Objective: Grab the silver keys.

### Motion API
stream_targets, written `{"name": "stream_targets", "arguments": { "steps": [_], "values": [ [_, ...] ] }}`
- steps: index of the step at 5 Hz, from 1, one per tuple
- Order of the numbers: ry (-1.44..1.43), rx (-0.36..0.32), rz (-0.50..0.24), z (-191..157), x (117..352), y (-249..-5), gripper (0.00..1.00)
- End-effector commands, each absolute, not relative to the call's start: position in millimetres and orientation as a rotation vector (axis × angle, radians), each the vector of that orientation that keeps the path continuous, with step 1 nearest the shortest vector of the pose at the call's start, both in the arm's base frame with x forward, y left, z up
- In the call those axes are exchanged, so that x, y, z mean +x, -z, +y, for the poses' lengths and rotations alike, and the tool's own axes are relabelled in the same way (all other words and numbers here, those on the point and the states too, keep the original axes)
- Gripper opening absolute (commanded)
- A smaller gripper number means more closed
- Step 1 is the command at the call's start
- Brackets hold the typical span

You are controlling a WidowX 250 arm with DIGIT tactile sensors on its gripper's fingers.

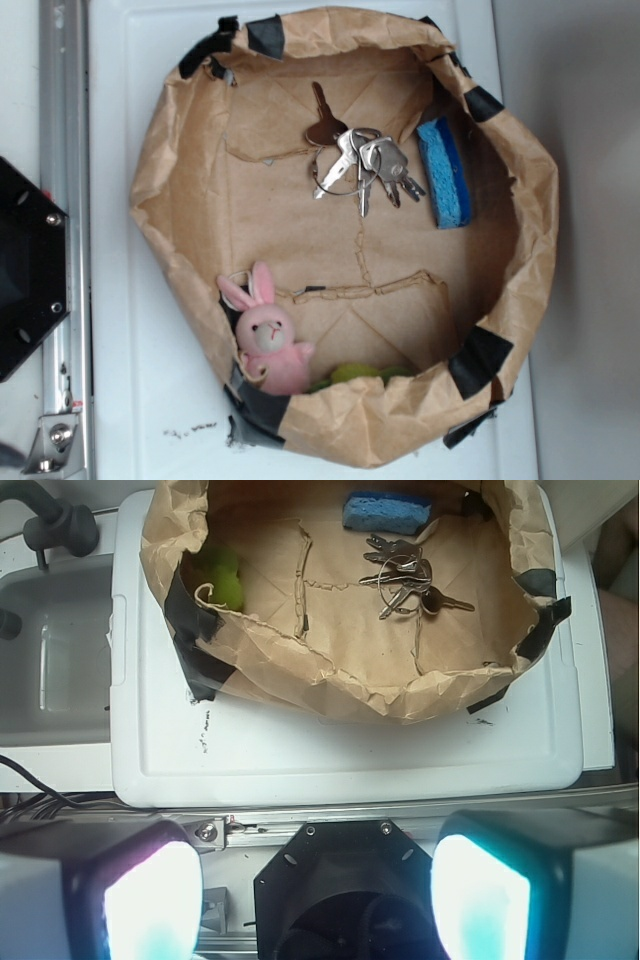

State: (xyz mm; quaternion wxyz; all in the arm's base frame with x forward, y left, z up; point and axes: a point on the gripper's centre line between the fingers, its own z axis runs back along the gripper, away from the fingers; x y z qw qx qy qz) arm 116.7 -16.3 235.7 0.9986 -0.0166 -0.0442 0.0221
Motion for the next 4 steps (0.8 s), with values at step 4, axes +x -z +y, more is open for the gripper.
{"name": "stream_targets", "arguments": {
  "steps": [4],
  "values": [
    [-0.217,0.016,-0.278,-11,245,-188,1.0]
  ]
}}
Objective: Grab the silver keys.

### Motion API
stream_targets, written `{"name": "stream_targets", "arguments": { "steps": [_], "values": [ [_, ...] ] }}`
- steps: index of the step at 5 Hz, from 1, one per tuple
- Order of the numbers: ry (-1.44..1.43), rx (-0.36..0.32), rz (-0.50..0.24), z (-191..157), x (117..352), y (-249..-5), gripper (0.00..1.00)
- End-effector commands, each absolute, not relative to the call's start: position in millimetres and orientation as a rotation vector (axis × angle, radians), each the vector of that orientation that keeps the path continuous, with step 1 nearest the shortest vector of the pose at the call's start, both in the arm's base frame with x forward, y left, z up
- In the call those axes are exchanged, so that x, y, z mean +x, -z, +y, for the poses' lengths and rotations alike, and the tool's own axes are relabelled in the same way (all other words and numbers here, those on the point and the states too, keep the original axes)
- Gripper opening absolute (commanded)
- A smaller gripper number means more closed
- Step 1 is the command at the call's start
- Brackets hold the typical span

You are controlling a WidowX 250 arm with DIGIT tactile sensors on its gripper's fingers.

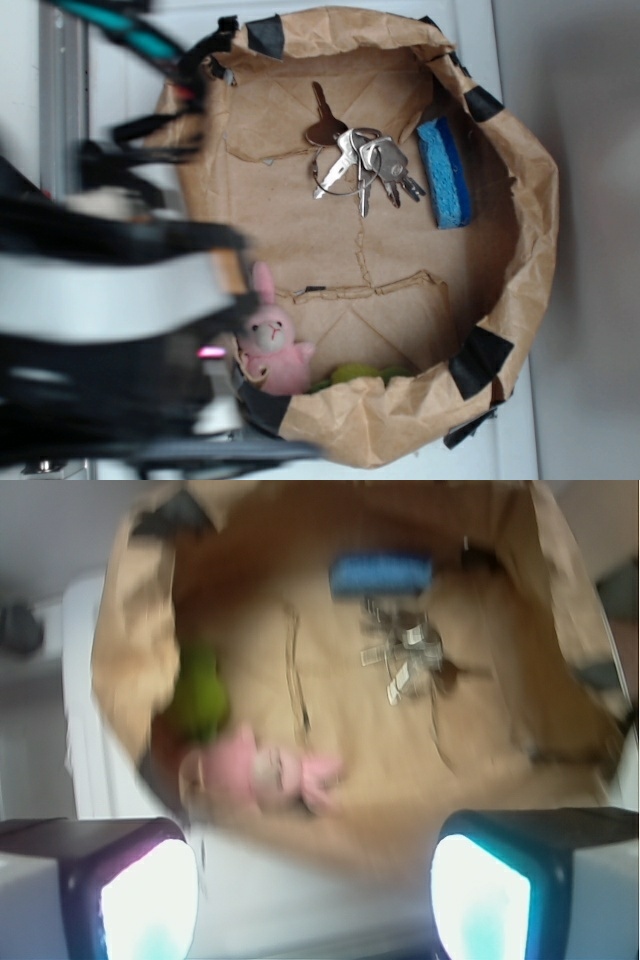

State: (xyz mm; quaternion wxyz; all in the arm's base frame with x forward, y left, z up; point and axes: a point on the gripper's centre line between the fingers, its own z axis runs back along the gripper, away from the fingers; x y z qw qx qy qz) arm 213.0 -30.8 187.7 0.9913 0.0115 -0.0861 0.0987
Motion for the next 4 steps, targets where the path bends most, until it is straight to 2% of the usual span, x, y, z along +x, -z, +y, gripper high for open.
{"name": "stream_targets", "arguments": {
  "steps": [1,2,3,4],
  "values": [
    [-0.179,-0.031,-0.299,10,254,-172,1.0],
    [-0.196,-0.022,-0.308,25,254,-157,1.0],
    [-0.216,0.077,-0.28,32,257,-119,1.0],
    [-0.251,0.078,-0.375,25,260,-98,1.0]
  ]
}}
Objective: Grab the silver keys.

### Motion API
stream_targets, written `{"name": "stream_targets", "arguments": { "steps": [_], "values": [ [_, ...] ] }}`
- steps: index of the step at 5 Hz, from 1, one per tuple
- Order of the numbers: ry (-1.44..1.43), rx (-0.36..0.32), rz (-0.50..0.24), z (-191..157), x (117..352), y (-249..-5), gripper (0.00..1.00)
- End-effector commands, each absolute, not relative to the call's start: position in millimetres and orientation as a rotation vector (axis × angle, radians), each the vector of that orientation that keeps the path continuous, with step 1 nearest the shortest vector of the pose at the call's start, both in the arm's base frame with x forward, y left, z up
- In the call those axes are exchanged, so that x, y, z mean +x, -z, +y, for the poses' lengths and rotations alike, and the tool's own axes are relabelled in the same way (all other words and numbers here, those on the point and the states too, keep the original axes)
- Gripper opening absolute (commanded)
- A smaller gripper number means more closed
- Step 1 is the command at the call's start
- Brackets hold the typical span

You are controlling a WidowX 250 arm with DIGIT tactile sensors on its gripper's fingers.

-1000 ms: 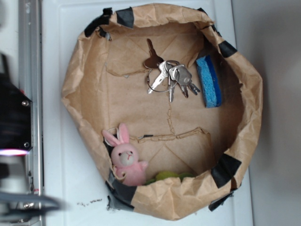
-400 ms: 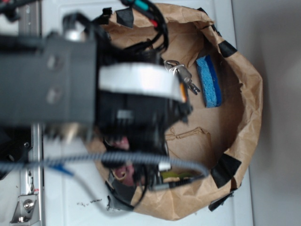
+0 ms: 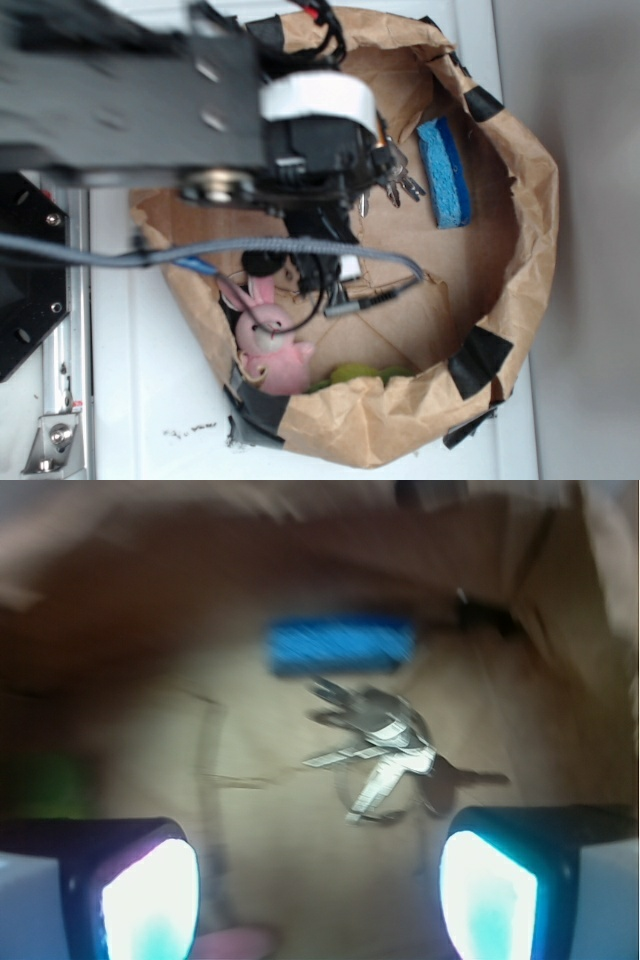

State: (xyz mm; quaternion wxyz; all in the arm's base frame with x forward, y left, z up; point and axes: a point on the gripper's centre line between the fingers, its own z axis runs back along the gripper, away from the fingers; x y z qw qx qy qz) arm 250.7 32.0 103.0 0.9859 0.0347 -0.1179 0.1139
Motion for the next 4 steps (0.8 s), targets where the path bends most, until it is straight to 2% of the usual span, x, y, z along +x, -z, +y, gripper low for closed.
{"name": "stream_targets", "arguments": {
  "steps": [1,2,4],
  "values": [
    [-0.262,0.057,-0.48,15.0,258.5,-94.8,1.0],
    [-0.3,0.061,-0.517,16.5,257.7,-91.7,1.0],
    [-0.3,0.061,-0.517,16.5,257.7,-91.7,1.0]
  ]
}}
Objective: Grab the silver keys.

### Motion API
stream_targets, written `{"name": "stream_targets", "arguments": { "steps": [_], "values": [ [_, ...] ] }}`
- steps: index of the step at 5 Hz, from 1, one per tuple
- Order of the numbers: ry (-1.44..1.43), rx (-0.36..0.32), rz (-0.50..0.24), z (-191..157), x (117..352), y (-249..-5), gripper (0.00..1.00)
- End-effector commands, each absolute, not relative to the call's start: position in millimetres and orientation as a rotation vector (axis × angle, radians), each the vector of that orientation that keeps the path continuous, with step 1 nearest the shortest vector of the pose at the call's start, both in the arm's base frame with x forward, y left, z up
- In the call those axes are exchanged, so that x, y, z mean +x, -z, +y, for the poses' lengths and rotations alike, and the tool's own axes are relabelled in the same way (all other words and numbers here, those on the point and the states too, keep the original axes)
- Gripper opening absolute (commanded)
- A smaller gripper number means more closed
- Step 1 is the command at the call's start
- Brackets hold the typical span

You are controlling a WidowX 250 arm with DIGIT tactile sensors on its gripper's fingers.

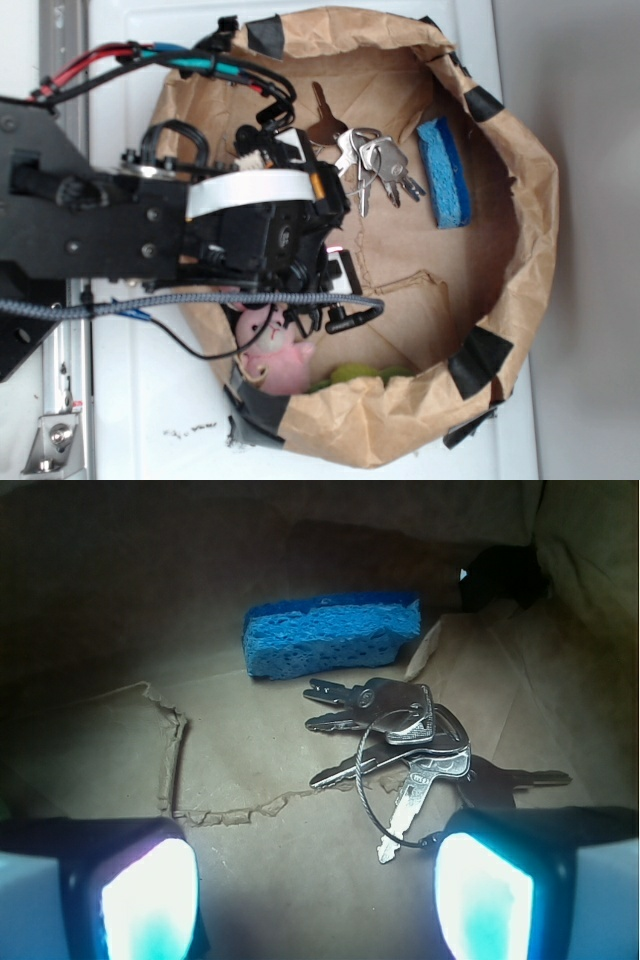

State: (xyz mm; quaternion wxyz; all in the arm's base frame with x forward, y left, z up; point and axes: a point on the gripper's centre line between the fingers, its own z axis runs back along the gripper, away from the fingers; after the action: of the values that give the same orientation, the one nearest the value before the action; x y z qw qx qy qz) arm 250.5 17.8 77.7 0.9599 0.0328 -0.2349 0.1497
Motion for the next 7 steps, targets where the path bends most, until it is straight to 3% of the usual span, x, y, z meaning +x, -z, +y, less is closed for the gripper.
{"name": "stream_targets", "arguments": {
  "steps": [1,3,4,5,7],
  "values": [
    [-0.3,0.061,-0.517,17,258,-92,1.0],
    [-0.3,0.061,-0.517,17,258,-92,1.0],
    [-0.33,0.11,-0.499,21,273,-76,1.0],
    [-0.316,0.11,-0.48,19,280,-67,1.0],
    [-0.313,0.132,-0.51,15,286,-59,1.0]
  ]
}}
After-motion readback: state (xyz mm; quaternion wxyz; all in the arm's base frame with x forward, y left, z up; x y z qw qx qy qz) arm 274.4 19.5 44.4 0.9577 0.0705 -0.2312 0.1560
